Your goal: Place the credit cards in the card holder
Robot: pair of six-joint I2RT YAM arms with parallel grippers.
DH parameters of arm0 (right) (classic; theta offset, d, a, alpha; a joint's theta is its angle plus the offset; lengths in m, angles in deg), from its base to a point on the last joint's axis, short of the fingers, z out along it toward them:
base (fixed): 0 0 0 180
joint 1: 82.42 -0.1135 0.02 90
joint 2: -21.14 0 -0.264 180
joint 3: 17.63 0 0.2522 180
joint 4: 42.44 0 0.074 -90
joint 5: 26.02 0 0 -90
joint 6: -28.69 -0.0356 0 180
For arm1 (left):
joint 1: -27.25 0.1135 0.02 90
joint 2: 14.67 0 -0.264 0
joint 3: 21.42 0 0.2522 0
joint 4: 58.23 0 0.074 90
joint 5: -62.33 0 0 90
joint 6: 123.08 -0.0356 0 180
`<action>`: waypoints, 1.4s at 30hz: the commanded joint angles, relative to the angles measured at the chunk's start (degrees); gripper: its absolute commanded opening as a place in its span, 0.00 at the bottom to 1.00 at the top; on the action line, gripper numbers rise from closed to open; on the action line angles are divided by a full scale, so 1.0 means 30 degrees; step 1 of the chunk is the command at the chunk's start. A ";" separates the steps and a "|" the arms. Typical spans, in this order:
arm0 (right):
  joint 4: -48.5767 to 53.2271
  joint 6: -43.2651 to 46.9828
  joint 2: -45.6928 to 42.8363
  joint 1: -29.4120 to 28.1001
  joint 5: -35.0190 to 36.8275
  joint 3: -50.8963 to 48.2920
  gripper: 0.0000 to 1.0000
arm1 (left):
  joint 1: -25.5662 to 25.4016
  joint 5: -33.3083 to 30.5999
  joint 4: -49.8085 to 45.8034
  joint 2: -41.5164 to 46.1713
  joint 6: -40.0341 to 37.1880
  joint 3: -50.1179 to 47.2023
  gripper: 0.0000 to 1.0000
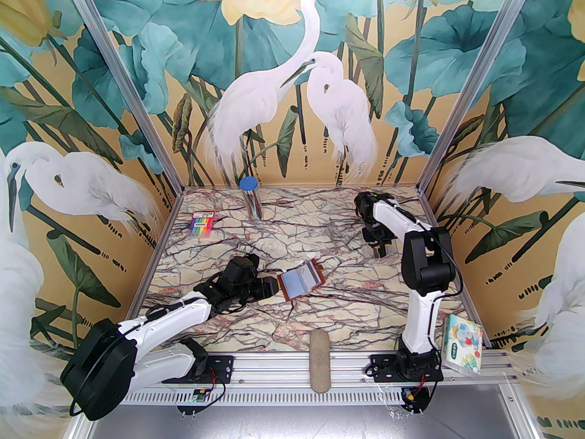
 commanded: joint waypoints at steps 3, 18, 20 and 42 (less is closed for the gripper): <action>-0.0176 -0.0171 -0.0084 0.0094 0.0579 -0.0047 0.25 | 0.0131 0.0327 0.0293 -0.0099 0.0135 -0.0137 0.65; -0.0264 -0.0113 0.0288 0.0089 0.0144 -0.0320 0.26 | 0.0120 0.0323 0.0322 0.0018 0.0194 -0.0292 0.64; -0.0264 -0.0078 0.0299 0.0085 -0.0073 -0.0313 0.26 | 0.0120 0.0308 0.0344 0.0018 0.0194 -0.0313 0.65; -0.0440 -0.0003 0.0066 0.0078 -0.1278 -0.0287 0.25 | 0.0122 0.0301 0.0410 -0.0100 0.0164 -0.0219 0.65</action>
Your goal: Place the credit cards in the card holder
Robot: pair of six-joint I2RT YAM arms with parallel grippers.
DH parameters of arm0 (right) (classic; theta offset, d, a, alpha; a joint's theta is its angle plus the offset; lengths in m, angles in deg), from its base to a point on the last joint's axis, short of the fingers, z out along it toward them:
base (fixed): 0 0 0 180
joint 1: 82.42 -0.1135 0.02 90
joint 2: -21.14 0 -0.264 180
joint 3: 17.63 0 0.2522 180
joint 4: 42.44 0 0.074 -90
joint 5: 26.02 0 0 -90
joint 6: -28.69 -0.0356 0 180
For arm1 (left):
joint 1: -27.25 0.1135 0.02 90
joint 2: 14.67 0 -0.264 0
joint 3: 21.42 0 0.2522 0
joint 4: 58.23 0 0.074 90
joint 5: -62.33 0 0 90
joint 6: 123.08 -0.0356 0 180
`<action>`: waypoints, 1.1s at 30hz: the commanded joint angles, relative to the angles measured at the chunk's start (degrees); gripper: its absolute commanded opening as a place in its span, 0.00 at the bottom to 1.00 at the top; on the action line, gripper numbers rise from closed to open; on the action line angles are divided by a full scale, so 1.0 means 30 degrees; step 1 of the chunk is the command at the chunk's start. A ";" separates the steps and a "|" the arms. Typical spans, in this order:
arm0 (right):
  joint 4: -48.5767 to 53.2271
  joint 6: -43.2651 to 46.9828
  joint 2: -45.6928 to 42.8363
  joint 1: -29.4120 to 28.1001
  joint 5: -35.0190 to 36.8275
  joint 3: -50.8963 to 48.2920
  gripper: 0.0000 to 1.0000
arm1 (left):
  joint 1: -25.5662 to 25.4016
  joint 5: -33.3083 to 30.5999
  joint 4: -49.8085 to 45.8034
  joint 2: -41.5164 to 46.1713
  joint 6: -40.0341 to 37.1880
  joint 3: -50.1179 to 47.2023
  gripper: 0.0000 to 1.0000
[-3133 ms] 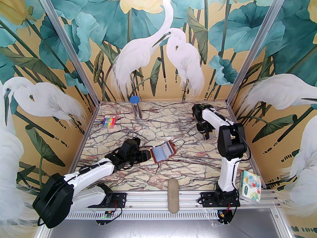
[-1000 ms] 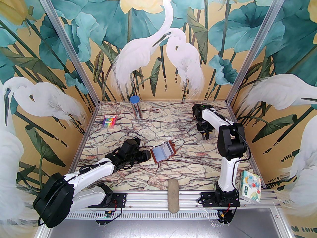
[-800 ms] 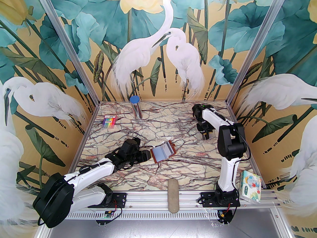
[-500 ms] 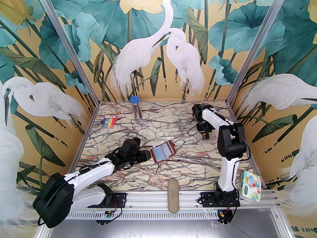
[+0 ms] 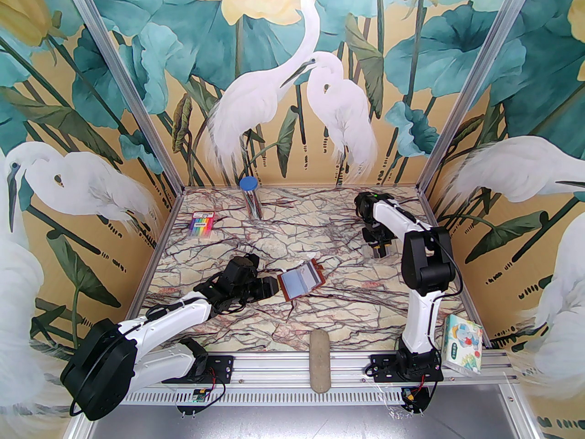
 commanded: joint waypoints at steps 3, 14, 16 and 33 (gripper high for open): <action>-0.0370 -0.0010 -0.0021 0.0092 -0.1358 -0.0232 0.25 | 0.0120 0.0345 0.0395 -0.0133 0.0165 -0.0163 0.65; -0.0455 -0.0005 -0.0664 0.0094 -0.2038 -0.0174 0.25 | 0.0120 0.0392 0.0380 -0.0187 0.0165 -0.0017 0.65; -0.0439 -0.0013 -0.0706 0.0079 -0.2106 -0.0115 0.25 | 0.0116 0.0396 0.0379 -0.0189 0.0165 0.0011 0.65; -0.0405 -0.0257 -0.0732 0.0384 0.0100 0.0009 0.26 | 0.0123 0.0368 0.0410 -0.0188 0.0165 -0.0139 0.65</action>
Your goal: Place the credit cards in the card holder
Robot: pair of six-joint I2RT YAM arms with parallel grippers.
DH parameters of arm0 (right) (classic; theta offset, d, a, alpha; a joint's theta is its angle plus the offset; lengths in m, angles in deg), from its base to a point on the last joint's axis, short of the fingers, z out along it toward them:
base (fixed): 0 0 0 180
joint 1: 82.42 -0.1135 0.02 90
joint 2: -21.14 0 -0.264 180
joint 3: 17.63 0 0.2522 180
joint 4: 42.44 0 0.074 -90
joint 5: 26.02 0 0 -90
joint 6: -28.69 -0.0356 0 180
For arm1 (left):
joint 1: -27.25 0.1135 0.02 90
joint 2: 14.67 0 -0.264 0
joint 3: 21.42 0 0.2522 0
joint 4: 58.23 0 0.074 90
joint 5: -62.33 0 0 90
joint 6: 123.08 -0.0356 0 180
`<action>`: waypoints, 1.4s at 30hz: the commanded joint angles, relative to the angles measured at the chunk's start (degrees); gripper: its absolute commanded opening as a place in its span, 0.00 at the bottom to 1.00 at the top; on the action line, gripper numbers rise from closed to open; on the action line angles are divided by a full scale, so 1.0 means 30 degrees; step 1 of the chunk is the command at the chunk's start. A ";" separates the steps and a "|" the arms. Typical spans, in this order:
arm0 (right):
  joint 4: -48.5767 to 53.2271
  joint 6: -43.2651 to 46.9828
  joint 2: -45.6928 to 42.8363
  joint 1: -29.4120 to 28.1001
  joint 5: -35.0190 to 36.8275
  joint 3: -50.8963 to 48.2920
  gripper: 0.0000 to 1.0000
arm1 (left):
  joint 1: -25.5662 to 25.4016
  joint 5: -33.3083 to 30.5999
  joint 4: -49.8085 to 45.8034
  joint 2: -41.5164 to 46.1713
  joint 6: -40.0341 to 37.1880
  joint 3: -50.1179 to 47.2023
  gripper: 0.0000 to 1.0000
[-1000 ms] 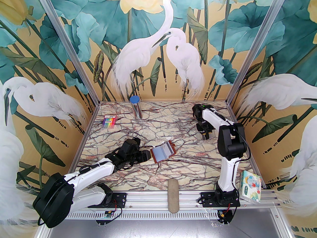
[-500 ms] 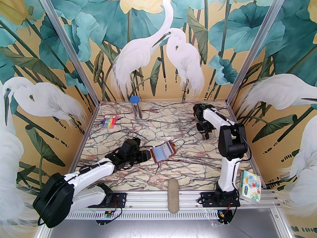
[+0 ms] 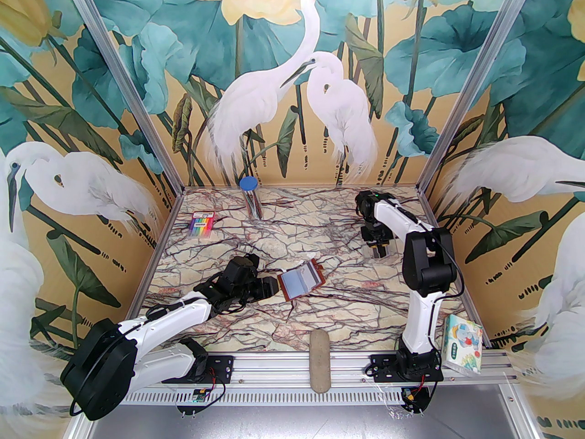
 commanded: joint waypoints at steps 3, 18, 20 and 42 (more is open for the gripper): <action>-0.0113 -0.0231 -0.0216 0.0184 0.0817 -0.0033 0.26 | 0.0113 0.0381 0.0439 -0.0172 0.0194 -0.0170 0.65; -0.0115 -0.0110 0.0209 0.0188 0.0137 -0.0166 0.26 | 0.0122 0.0389 0.0498 -0.0213 0.0223 -0.0234 0.65; -0.0117 -0.0087 0.0252 0.0186 0.0036 -0.0171 0.25 | 0.0114 0.0389 0.0498 -0.0200 0.0223 -0.0224 0.65; -0.0508 -0.0064 -0.0519 0.0177 -0.1414 -0.0317 0.25 | 0.0132 0.0378 0.0498 -0.0199 0.0194 -0.0203 0.65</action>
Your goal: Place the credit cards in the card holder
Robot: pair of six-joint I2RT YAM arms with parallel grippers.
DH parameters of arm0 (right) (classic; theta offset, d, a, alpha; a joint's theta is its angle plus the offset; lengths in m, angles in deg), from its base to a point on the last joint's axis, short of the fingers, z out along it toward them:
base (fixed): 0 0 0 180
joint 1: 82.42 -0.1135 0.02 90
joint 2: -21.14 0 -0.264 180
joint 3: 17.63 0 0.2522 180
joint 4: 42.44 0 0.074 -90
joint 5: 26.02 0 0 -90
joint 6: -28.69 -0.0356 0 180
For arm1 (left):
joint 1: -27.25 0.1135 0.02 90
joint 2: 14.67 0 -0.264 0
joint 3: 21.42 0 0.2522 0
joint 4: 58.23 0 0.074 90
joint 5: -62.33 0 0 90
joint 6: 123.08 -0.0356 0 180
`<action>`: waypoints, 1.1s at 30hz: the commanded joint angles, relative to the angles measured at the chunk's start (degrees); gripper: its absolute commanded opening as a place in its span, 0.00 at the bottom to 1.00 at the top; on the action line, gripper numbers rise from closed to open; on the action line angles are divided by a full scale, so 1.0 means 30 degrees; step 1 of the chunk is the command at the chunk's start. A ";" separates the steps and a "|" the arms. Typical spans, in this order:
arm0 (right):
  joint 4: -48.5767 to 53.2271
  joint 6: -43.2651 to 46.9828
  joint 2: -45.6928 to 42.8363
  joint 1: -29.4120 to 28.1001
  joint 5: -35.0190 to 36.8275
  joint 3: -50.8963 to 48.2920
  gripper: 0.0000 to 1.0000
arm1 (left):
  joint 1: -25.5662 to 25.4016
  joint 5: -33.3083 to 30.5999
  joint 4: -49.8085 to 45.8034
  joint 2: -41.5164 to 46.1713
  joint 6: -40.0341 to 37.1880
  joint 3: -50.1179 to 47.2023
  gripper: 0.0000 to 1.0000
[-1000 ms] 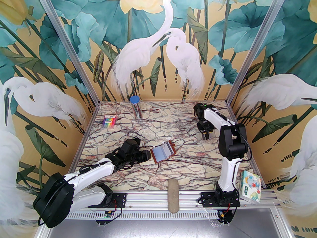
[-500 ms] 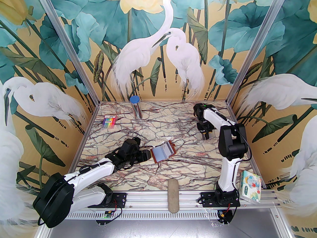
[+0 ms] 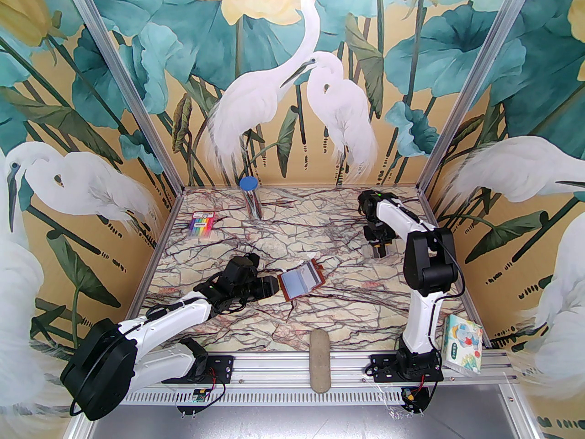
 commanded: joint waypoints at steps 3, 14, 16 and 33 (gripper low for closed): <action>-0.0428 -0.0091 -0.0621 -0.0034 -0.1357 -0.0317 0.25 | 0.0122 0.0389 0.0214 -0.0259 0.0208 -0.0156 0.65; -0.0461 -0.0077 -0.0949 -0.0037 -0.1781 -0.0218 0.25 | 0.0118 0.0425 0.0184 -0.0334 0.0165 -0.0042 0.65; -0.0484 -0.0079 -0.0989 -0.0033 -0.1808 -0.0229 0.25 | 0.0113 0.0448 0.0221 -0.0373 0.0164 -0.0039 0.65; -0.1065 -0.0204 -0.1399 0.0151 -0.2605 -0.0631 0.24 | 0.0113 0.0447 0.0261 -0.0378 0.0174 -0.0118 0.65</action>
